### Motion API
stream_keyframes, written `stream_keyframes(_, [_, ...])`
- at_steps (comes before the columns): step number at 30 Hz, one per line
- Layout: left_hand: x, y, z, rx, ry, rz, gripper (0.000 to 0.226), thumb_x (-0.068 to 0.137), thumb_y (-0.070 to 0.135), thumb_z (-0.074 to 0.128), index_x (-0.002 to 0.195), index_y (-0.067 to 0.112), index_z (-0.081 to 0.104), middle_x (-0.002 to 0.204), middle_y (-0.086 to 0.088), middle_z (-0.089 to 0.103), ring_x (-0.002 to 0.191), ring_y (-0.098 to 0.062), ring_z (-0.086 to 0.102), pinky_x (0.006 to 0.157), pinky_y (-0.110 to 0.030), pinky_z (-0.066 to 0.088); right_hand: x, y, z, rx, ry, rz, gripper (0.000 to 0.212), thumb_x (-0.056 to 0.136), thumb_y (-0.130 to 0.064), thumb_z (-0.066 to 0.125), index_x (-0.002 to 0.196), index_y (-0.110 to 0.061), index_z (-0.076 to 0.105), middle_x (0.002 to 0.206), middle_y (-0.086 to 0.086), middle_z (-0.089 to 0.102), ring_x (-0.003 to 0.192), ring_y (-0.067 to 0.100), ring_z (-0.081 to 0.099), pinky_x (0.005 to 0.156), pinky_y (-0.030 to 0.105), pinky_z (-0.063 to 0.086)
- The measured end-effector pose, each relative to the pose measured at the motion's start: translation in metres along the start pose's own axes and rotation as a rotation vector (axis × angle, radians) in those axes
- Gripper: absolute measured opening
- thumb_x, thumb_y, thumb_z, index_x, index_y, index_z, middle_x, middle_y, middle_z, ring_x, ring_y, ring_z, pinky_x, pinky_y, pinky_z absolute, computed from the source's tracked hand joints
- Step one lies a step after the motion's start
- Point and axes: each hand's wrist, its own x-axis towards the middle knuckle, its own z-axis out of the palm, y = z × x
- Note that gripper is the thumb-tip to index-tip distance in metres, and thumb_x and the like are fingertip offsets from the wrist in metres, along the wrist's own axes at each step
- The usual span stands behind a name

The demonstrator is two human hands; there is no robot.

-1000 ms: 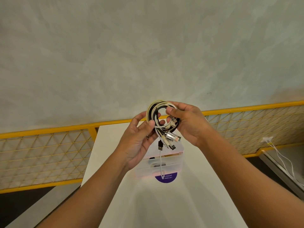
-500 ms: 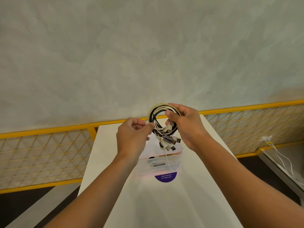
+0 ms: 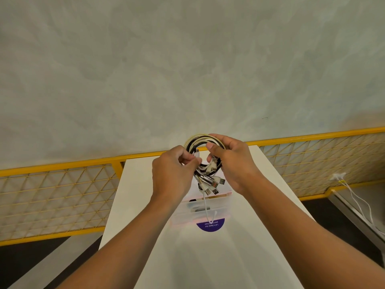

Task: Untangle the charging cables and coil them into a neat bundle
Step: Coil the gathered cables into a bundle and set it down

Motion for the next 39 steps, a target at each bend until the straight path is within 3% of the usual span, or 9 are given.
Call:
stream_keyframes(3, [0.001, -0.003, 0.002, -0.052, 0.02, -0.064, 0.027, 0.078, 0.027, 0.085, 0.083, 0.023, 0.058, 0.079, 0.004, 0.058, 0.067, -0.007, 0.05, 0.057, -0.011, 0.038, -0.001, -0.001, -0.002, 0.078, -0.055, 0.027, 0.02, 0.095, -0.002, 0.064, 0.106, -0.016, 0.072, 0.085, 0.009, 0.066, 0.064, 0.019, 0.054, 0.068, 0.034, 0.05])
stream_keyframes(6, [0.003, -0.001, 0.0, -0.226, -0.077, -0.25, 0.051, 0.077, 0.025, 0.085, 0.11, 0.026, 0.047, 0.096, 0.003, 0.055, 0.081, -0.009, 0.054, 0.067, -0.021, 0.044, 0.0, -0.002, -0.004, 0.075, -0.064, 0.019, 0.02, 0.095, -0.003, 0.064, 0.106, -0.017, 0.072, 0.085, 0.009, 0.065, 0.064, 0.018, 0.054, 0.071, 0.035, 0.05])
stream_keyframes(9, [0.004, 0.0, 0.0, -0.324, -0.159, -0.345, 0.068, 0.077, 0.027, 0.086, 0.126, 0.031, 0.04, 0.104, 0.005, 0.06, 0.096, -0.01, 0.06, 0.081, -0.028, 0.05, 0.0, -0.004, -0.005, 0.066, -0.077, 0.013, 0.02, 0.095, -0.004, 0.064, 0.104, -0.02, 0.072, 0.084, 0.009, 0.064, 0.065, 0.017, 0.055, 0.075, 0.035, 0.05])
stream_keyframes(12, [0.009, -0.002, 0.002, -0.451, -0.225, -0.423, 0.075, 0.073, 0.024, 0.088, 0.134, 0.024, 0.043, 0.108, -0.002, 0.069, 0.103, -0.02, 0.067, 0.096, -0.04, 0.053, 0.0, -0.005, -0.005, 0.064, -0.1, 0.004, 0.021, 0.095, -0.004, 0.064, 0.105, -0.02, 0.072, 0.084, 0.011, 0.065, 0.066, 0.016, 0.057, 0.083, 0.035, 0.053])
stream_keyframes(16, [0.013, -0.003, 0.0, -0.732, -0.359, -0.482, 0.057, 0.074, 0.003, 0.082, 0.126, 0.004, 0.059, 0.099, -0.009, 0.073, 0.089, -0.023, 0.071, 0.08, -0.038, 0.056, 0.002, -0.005, -0.005, 0.071, -0.106, 0.029, 0.022, 0.095, -0.003, 0.064, 0.113, -0.013, 0.071, 0.089, 0.01, 0.068, 0.067, 0.018, 0.056, 0.075, 0.032, 0.053])
stream_keyframes(23, [0.012, -0.006, -0.002, -0.928, -0.52, -0.518, 0.028, 0.071, -0.001, 0.076, 0.094, 0.01, 0.066, 0.086, -0.01, 0.066, 0.094, -0.028, 0.063, 0.1, -0.05, 0.048, 0.003, -0.001, -0.005, 0.062, -0.095, 0.065, 0.021, 0.094, -0.002, 0.064, 0.112, -0.008, 0.071, 0.096, 0.017, 0.068, 0.075, 0.025, 0.057, 0.068, 0.031, 0.054])
stream_keyframes(29, [0.01, -0.006, 0.003, -0.816, -0.44, -0.409, 0.029, 0.083, -0.014, 0.065, 0.103, 0.006, 0.064, 0.077, -0.007, 0.063, 0.086, -0.026, 0.061, 0.082, -0.036, 0.051, 0.003, -0.001, -0.004, 0.107, -0.103, 0.093, 0.019, 0.095, -0.001, 0.063, 0.109, -0.009, 0.072, 0.094, 0.015, 0.068, 0.065, 0.018, 0.056, 0.064, 0.029, 0.054])
stream_keyframes(33, [0.005, -0.006, 0.005, -0.88, -0.425, -0.361, 0.028, 0.083, -0.013, 0.067, 0.1, 0.009, 0.066, 0.076, -0.007, 0.064, 0.084, -0.023, 0.064, 0.086, -0.036, 0.053, 0.005, 0.0, -0.002, 0.123, -0.108, 0.097, 0.019, 0.094, -0.002, 0.063, 0.107, -0.012, 0.073, 0.108, 0.021, 0.073, 0.083, 0.027, 0.061, 0.082, 0.039, 0.058])
stream_keyframes(39, [0.006, -0.007, 0.006, -0.938, -0.402, -0.398, 0.038, 0.085, -0.023, 0.053, 0.104, 0.008, 0.062, 0.07, -0.002, 0.064, 0.096, -0.024, 0.07, 0.083, -0.031, 0.053, 0.004, 0.004, -0.002, 0.107, -0.075, 0.072, 0.021, 0.094, -0.002, 0.064, 0.11, -0.011, 0.072, 0.086, 0.005, 0.073, 0.065, 0.018, 0.06, 0.077, 0.036, 0.058])
